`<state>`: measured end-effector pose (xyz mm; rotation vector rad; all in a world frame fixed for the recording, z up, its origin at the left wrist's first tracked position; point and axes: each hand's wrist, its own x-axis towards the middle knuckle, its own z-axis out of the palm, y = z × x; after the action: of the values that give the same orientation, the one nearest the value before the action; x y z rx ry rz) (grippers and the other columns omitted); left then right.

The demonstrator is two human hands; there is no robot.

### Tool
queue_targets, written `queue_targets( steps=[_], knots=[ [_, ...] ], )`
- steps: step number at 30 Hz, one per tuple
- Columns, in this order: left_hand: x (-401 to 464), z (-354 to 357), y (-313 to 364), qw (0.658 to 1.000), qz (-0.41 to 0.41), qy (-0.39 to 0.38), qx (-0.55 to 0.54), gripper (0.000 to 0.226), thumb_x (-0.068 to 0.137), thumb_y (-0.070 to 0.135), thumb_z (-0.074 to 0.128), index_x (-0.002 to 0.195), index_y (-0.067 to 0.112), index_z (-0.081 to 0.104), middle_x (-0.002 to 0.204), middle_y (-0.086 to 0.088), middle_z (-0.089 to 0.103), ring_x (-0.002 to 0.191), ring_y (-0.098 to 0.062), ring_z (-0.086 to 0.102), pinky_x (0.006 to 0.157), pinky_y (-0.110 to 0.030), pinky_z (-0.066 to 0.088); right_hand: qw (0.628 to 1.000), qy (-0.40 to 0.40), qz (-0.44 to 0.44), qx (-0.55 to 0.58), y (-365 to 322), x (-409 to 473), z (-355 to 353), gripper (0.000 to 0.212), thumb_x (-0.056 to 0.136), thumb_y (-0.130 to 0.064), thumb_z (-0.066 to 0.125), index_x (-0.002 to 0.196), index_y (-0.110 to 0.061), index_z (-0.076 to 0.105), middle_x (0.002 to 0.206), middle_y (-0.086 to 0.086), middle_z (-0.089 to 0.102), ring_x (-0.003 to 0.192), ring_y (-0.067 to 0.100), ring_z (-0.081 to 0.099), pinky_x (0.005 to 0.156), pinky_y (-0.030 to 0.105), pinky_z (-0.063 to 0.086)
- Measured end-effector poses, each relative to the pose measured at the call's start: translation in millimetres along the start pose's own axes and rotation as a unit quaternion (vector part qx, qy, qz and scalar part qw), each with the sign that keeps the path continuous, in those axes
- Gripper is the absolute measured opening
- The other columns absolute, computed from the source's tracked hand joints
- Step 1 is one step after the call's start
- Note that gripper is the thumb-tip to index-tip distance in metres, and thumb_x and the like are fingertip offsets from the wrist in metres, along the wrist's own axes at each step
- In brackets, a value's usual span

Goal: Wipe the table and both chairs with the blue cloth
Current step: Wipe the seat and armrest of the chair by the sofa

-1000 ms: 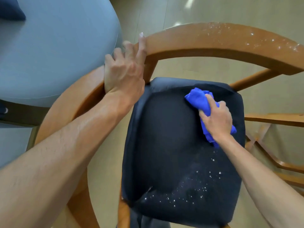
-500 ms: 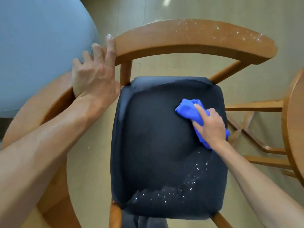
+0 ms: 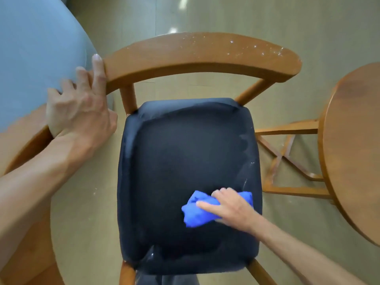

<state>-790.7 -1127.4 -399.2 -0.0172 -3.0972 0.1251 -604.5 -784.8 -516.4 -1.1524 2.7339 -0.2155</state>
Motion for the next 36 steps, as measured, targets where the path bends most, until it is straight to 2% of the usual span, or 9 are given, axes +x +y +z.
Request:
queue_targets(
  steps=[4, 9, 15, 18, 23, 27, 29, 34, 36],
  knots=[
    [5, 15, -6, 0.999, -0.012, 0.006, -0.034, 0.08, 0.077, 0.018, 0.047, 0.147, 0.016, 0.007, 0.118, -0.033, 0.035, 0.089, -0.052, 0.045, 0.079, -0.06, 0.043, 0.944, 0.086, 0.318, 0.029, 117, 28, -27, 0.054, 0.078, -0.023, 0.069, 0.13, -0.024, 0.052, 0.08, 0.015, 0.051, 0.062, 0.028, 0.046, 0.056, 0.036, 0.049],
    [4, 12, -6, 0.994, -0.027, -0.038, -0.094, 0.069, 0.078, 0.017, 0.052, 0.139, 0.004, 0.023, 0.12, -0.04, 0.035, 0.104, -0.058, 0.04, 0.085, -0.07, 0.04, 0.837, 0.104, 0.529, 0.093, 85, 48, -24, 0.053, 0.085, -0.03, 0.063, 0.136, -0.029, 0.046, 0.09, 0.012, 0.049, 0.074, 0.03, 0.048, 0.063, 0.037, 0.045],
    [-5, 17, 5, 0.982, -0.114, -0.033, -0.144, 0.082, 0.073, 0.045, 0.029, 0.146, 0.009, 0.024, 0.116, -0.043, 0.044, 0.106, -0.063, 0.044, 0.091, -0.071, 0.035, 0.983, 0.011, 0.175, 0.053, -42, -5, 0, 0.065, 0.057, -0.035, 0.076, 0.118, -0.03, 0.054, 0.071, 0.001, 0.05, 0.054, 0.021, 0.044, 0.05, 0.029, 0.038],
    [-42, 13, 70, 0.99, 0.038, -0.015, -0.137, 0.08, 0.079, 0.03, 0.046, 0.151, 0.013, 0.015, 0.148, -0.031, 0.025, 0.14, -0.049, 0.018, 0.111, -0.063, 0.015, 0.99, 0.017, 0.13, 0.041, -25, -18, 4, 0.062, 0.061, -0.031, 0.075, 0.118, -0.03, 0.05, 0.07, 0.003, 0.051, 0.054, 0.023, 0.046, 0.05, 0.029, 0.04],
    [-102, 77, 117, 0.935, 0.07, -0.333, -0.097, 0.114, 0.073, 0.071, 0.059, 0.149, 0.035, -0.019, 0.155, -0.008, -0.028, 0.142, -0.039, -0.022, 0.103, -0.072, 0.025, 0.808, 0.108, 0.559, 0.149, 93, 23, -32, 0.05, 0.089, -0.034, 0.056, 0.136, -0.039, 0.04, 0.097, 0.002, 0.047, 0.079, 0.023, 0.048, 0.071, 0.033, 0.039],
    [-112, 98, 122, 0.929, 0.101, -0.353, -0.043, 0.124, 0.065, 0.08, 0.059, 0.146, 0.035, -0.024, 0.151, -0.01, -0.037, 0.14, -0.043, -0.026, 0.099, -0.068, 0.032, 0.688, 0.171, 0.661, 0.245, 165, 84, -42, 0.029, 0.083, -0.032, 0.043, 0.111, -0.029, 0.05, 0.095, 0.001, 0.062, 0.088, 0.03, 0.059, 0.073, 0.036, 0.046],
    [-111, 97, 120, 0.932, 0.095, -0.348, -0.043, 0.124, 0.064, 0.079, 0.061, 0.148, 0.036, -0.02, 0.152, -0.01, -0.035, 0.14, -0.042, -0.025, 0.098, -0.069, 0.032, 0.703, 0.161, 0.653, 0.231, 157, 86, -40, 0.026, 0.082, -0.028, 0.042, 0.107, -0.027, 0.049, 0.09, 0.0, 0.062, 0.084, 0.03, 0.059, 0.07, 0.037, 0.047],
    [-111, 97, 121, 0.932, 0.087, -0.348, -0.045, 0.124, 0.065, 0.077, 0.063, 0.148, 0.035, -0.019, 0.152, -0.01, -0.036, 0.14, -0.042, -0.026, 0.099, -0.069, 0.033, 0.892, 0.088, 0.43, 0.11, 36, 39, -12, 0.05, 0.081, -0.033, 0.053, 0.13, -0.028, 0.045, 0.079, 0.005, 0.047, 0.058, 0.024, 0.044, 0.052, 0.029, 0.04],
    [-110, 96, 121, 0.935, 0.086, -0.342, -0.044, 0.124, 0.066, 0.077, 0.062, 0.146, 0.034, -0.022, 0.151, -0.011, -0.037, 0.14, -0.042, -0.027, 0.099, -0.067, 0.033, 0.915, 0.086, 0.382, 0.099, 35, 36, -6, 0.05, 0.077, -0.035, 0.049, 0.126, -0.028, 0.046, 0.071, 0.004, 0.044, 0.051, 0.021, 0.043, 0.048, 0.025, 0.032]
  ],
)
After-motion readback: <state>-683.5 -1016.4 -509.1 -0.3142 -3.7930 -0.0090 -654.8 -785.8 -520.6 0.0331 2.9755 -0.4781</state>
